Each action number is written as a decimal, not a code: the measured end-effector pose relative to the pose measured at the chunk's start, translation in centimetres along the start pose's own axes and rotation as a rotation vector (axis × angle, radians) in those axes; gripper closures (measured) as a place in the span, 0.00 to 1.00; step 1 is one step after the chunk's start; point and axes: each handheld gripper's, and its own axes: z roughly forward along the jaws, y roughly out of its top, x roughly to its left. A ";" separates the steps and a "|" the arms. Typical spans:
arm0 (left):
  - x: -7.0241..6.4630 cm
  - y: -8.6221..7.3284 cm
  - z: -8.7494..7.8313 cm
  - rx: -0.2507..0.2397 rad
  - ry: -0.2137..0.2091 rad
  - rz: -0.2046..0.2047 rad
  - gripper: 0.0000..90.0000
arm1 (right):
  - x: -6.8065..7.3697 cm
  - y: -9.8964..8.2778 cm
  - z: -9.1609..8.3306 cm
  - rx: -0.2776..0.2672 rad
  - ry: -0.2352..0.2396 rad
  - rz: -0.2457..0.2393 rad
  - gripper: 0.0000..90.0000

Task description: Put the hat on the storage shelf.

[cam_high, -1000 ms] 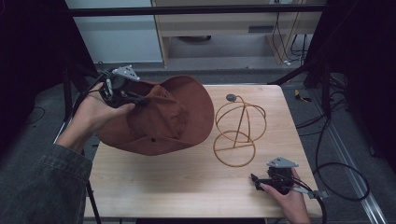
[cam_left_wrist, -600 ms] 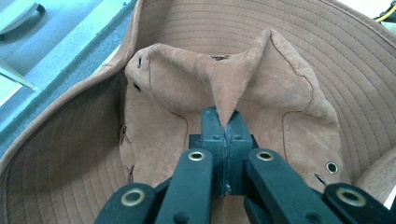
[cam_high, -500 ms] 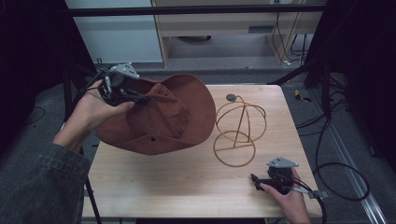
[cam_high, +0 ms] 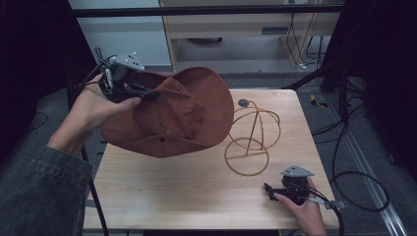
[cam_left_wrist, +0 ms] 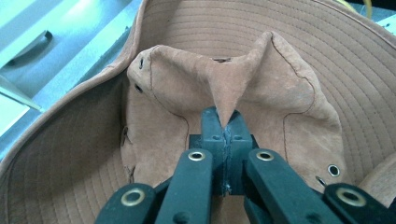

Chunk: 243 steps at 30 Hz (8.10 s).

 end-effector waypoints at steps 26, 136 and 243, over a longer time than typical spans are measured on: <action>-2.1 2.7 -1.2 -0.095 -0.006 0.034 0.99 | 0.0 0.0 0.0 0.001 0.001 0.001 0.06; -9.4 14.5 10.7 -0.128 -0.096 0.173 0.99 | 0.0 0.0 0.0 0.000 0.000 -0.002 0.06; -8.5 8.5 10.0 -0.227 -0.077 0.071 0.04 | -0.1 0.0 0.0 -0.001 -0.004 -0.013 0.06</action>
